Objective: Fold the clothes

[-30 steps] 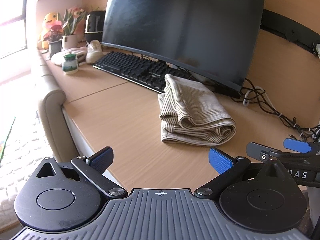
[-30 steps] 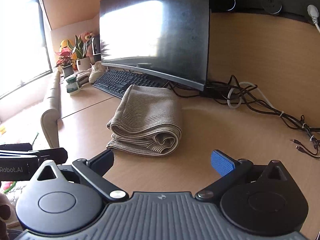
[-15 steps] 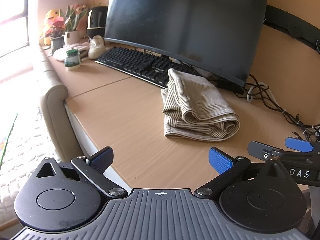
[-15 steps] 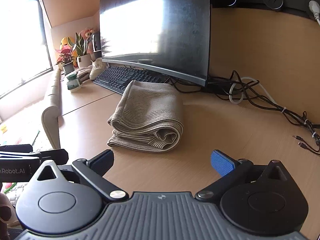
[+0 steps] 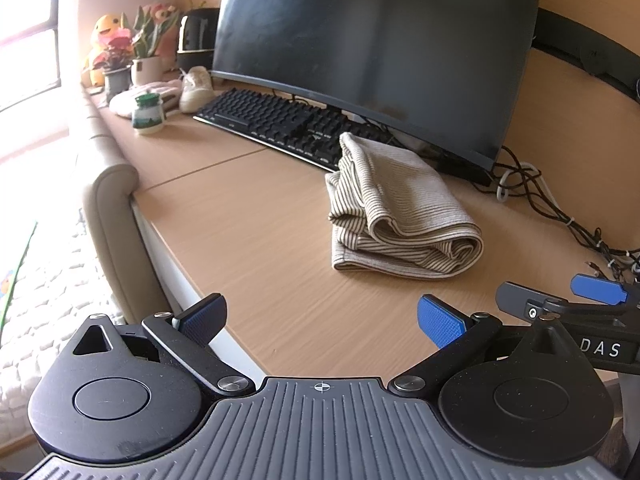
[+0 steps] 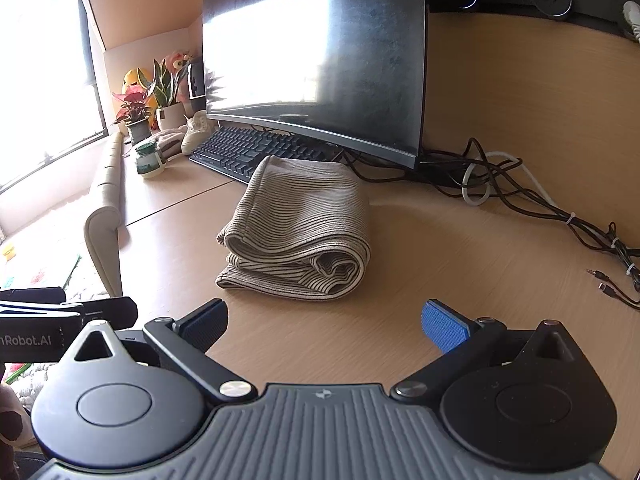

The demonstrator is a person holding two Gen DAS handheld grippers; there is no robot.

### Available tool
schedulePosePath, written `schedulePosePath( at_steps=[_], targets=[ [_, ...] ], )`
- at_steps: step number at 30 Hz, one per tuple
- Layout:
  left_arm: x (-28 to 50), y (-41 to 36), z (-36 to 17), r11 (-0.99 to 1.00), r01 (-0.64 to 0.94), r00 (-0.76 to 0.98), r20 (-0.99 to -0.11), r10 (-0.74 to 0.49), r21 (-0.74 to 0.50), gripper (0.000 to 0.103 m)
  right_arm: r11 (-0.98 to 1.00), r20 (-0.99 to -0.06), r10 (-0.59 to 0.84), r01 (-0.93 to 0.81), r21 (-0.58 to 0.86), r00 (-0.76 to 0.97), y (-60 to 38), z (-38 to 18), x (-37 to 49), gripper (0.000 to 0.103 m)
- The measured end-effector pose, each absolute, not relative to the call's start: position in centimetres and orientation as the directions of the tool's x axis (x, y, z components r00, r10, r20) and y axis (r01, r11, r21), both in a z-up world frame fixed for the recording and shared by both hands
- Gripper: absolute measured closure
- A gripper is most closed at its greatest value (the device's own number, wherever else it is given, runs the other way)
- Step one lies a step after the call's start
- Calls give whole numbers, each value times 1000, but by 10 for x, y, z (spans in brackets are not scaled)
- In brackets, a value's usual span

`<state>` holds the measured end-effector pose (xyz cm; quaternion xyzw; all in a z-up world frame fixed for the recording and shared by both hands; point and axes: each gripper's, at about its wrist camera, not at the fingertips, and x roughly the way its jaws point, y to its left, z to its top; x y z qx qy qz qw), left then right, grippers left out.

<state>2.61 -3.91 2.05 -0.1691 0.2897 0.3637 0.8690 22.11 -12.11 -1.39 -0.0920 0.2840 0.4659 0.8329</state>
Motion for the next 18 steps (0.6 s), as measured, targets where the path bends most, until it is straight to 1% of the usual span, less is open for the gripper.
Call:
schedulePosePath(
  at_steps=[18],
  targets=[
    [23, -41, 19, 668, -740, 554, -637, 537, -80, 0, 540, -559, 728, -834, 111, 397, -120, -14, 219, 0]
  ],
)
